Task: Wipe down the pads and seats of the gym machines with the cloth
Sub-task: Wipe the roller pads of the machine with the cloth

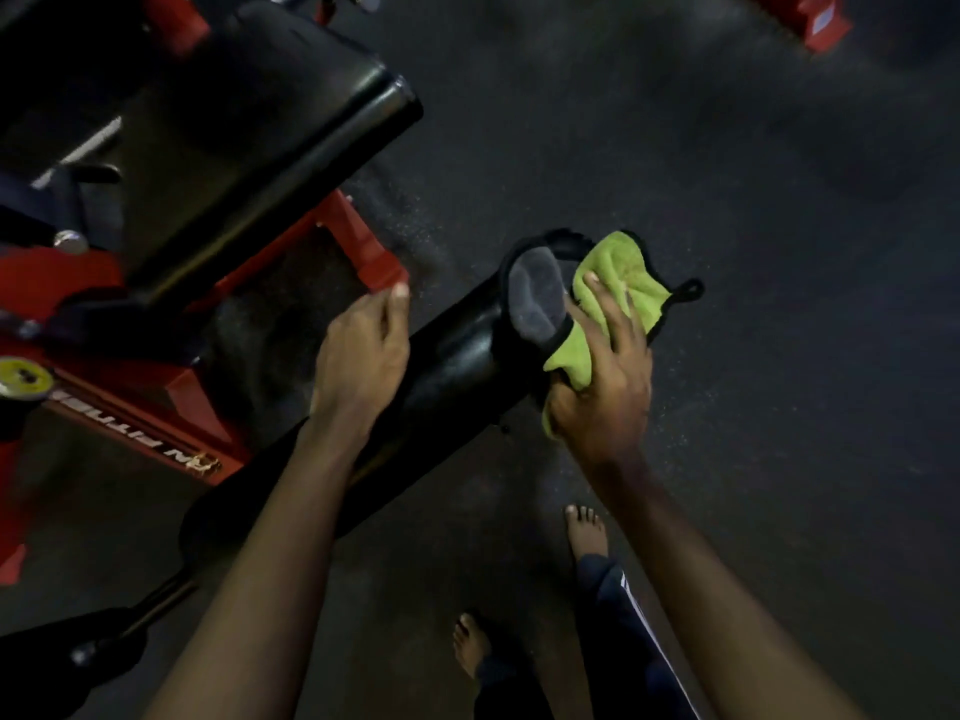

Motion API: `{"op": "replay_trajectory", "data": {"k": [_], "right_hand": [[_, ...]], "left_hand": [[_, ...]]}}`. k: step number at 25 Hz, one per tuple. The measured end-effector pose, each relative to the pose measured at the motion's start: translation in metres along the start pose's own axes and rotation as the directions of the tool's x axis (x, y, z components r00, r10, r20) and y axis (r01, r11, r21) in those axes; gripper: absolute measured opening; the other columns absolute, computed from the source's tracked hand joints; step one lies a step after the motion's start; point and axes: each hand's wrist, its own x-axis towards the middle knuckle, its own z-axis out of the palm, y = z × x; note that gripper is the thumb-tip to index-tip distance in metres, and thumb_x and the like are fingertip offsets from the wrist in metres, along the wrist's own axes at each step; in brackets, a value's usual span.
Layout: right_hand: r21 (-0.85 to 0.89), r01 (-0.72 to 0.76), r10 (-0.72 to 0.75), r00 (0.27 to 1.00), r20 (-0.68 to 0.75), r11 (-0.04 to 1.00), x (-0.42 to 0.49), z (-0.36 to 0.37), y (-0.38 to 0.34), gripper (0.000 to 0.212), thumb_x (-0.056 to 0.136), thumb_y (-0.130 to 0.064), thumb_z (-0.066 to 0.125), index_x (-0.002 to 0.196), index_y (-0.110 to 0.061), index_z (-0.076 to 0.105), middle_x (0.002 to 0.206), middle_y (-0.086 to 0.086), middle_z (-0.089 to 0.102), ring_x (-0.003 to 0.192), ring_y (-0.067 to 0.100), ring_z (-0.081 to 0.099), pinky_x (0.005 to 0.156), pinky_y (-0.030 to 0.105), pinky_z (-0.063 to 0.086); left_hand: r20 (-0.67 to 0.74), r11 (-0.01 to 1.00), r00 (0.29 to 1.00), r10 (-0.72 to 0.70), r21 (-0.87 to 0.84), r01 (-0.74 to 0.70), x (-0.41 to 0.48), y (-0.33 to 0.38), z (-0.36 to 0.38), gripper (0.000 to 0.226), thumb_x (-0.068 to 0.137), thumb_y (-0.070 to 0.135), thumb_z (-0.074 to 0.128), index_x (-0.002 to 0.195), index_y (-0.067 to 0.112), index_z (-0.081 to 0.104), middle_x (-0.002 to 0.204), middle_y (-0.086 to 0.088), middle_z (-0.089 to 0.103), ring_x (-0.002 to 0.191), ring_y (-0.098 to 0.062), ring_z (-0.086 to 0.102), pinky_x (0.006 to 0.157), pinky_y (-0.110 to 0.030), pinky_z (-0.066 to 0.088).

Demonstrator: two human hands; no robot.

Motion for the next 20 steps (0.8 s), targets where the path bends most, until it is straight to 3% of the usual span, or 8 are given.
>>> {"op": "replay_trajectory", "data": {"k": [4,8,12,17,20], "right_hand": [[-0.117,0.163,-0.128,0.957,0.261,0.980,-0.027,0.018,-0.043,0.075,0.077,-0.019,0.077,0.147,-0.026,0.052,0.160,-0.004,0.040,0.155,0.022,0.021,0.107,0.058,0.037],[-0.238,0.194,-0.105,0.933,0.344,0.952,-0.045,0.044,-0.069,0.077,0.077,-0.024,0.078,0.149,-0.026,0.050,0.160,-0.004,0.038,0.156,0.022,0.016,0.110,0.063,0.032],[-0.204,0.334,-0.219,0.872,0.439,0.920,-0.063,0.055,-0.091,0.071,0.078,-0.033,0.070,0.146,-0.023,0.053,0.159,-0.001,0.040,0.155,0.024,0.018,0.112,0.064,0.027],[-0.194,0.517,-0.345,0.762,0.548,0.834,-0.086,0.075,-0.121,0.071,0.078,-0.029,0.080,0.144,-0.020,0.056,0.157,0.002,0.043,0.153,0.027,0.023,0.113,0.062,0.027],[-0.156,0.602,-0.411,0.689,0.596,0.783,-0.110,0.085,-0.137,0.074,0.077,-0.029,0.082,0.145,-0.021,0.055,0.158,0.001,0.042,0.154,0.026,0.023,0.113,0.061,0.029]], "left_hand": [[-0.031,0.978,0.991,-0.129,0.160,0.132,-0.069,-0.099,-0.037,0.032,0.102,0.031,0.044,0.111,0.012,0.069,0.106,-0.012,0.069,0.100,-0.033,0.064,0.088,-0.044,0.051],[-0.010,0.982,0.986,-0.165,0.094,0.165,-0.115,-0.148,-0.050,0.044,0.104,0.042,0.038,0.114,0.011,0.068,0.105,-0.012,0.070,0.099,-0.031,0.066,0.087,-0.044,0.051],[-0.031,0.983,0.990,-0.138,0.119,0.141,-0.131,-0.173,-0.066,0.044,0.103,0.046,0.042,0.118,0.016,0.070,0.115,-0.007,0.072,0.108,-0.028,0.066,0.092,-0.040,0.050],[0.006,0.976,0.980,-0.198,-0.094,0.198,-0.169,-0.228,-0.081,0.049,0.106,0.048,0.030,0.138,0.024,0.059,0.136,0.002,0.063,0.129,-0.014,0.055,0.112,-0.033,0.039],[0.133,0.906,0.947,-0.292,-0.278,0.318,-0.183,-0.241,-0.085,0.049,0.106,0.055,0.023,0.147,0.038,0.044,0.150,0.011,0.049,0.139,-0.007,0.041,0.118,-0.032,0.030]]}}
